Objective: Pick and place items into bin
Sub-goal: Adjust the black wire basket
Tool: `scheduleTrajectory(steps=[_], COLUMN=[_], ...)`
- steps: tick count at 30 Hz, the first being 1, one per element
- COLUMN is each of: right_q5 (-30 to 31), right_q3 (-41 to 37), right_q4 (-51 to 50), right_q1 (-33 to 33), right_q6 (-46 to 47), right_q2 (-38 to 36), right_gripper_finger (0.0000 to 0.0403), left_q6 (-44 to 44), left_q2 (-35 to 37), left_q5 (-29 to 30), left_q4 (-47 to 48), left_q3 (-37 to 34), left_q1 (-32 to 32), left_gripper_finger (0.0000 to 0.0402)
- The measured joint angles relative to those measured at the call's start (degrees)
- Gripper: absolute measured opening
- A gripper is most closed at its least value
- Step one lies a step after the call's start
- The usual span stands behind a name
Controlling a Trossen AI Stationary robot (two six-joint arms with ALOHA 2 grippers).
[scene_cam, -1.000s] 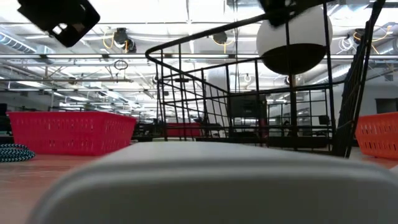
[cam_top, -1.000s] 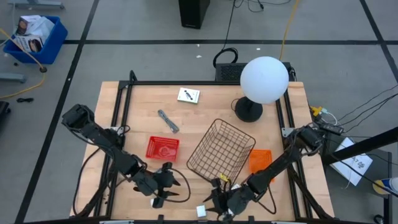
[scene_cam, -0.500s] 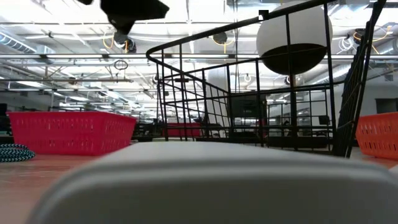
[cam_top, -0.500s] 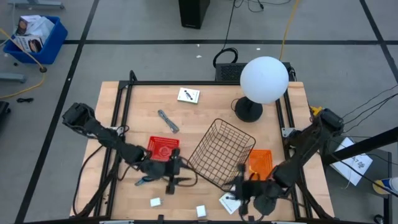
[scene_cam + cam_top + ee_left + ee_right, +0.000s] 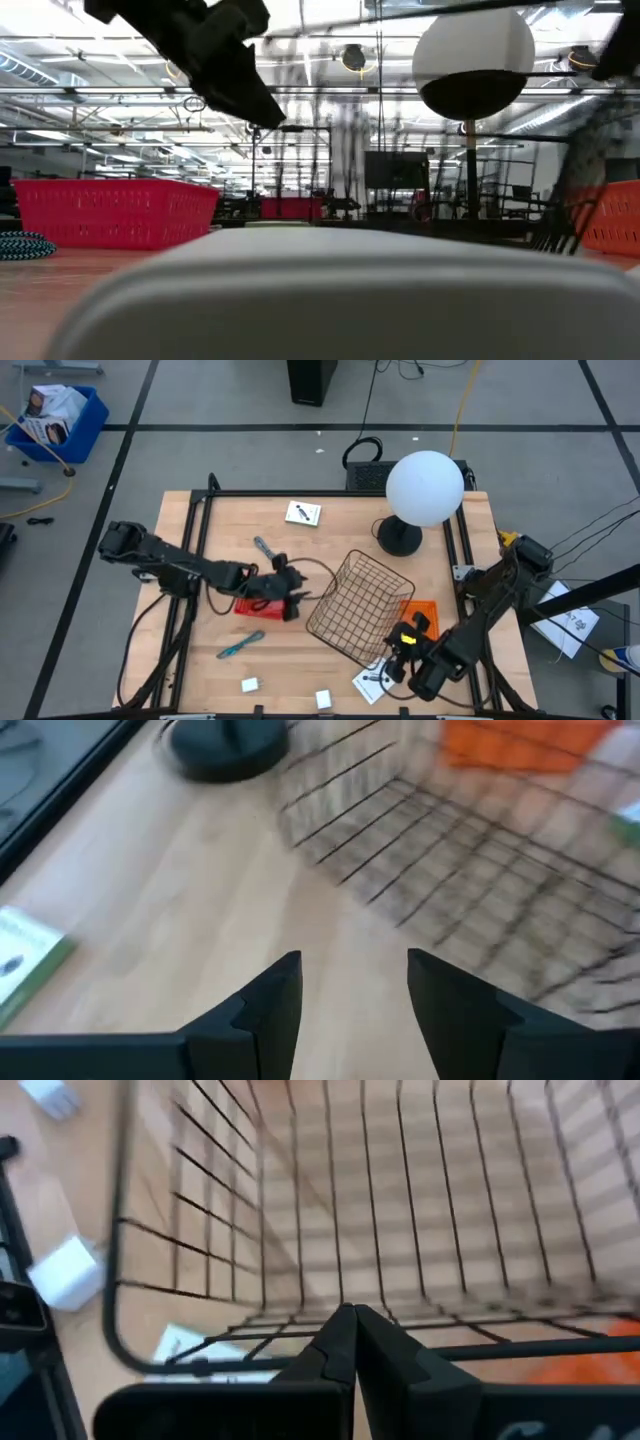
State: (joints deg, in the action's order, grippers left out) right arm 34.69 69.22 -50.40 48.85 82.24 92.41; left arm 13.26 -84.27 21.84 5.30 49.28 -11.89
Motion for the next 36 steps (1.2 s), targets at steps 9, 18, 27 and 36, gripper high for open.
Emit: scheduleTrajectory(steps=[9,18,27,36], right_q5=[8.48,0.19,-8.53,-9.34], right_q3=[0.31,0.33,-3.06,-11.09], right_q4=[-0.48,-13.39,-16.48,1.2], right_q1=[1.81,1.43,-2.62,-11.73], right_q6=[-5.24,6.53,11.5,-3.44], right_q2=[-4.39,-7.96,-7.25,-7.18], right_gripper_finger=[0.0,0.0,0.0,0.0], left_q6=[3.78,4.72,6.63,11.8], left_q2=[0.0,0.0,0.0,-0.02], left_q5=[-5.12,-6.67,-7.09,-15.73], left_q4=[0.31,0.52,0.63,0.65], left_q3=[0.0,0.0,0.0,0.0], left_q1=[4.31,4.31,1.58,-2.19], left_gripper_finger=[0.0186,0.0186,0.0186,0.0186])
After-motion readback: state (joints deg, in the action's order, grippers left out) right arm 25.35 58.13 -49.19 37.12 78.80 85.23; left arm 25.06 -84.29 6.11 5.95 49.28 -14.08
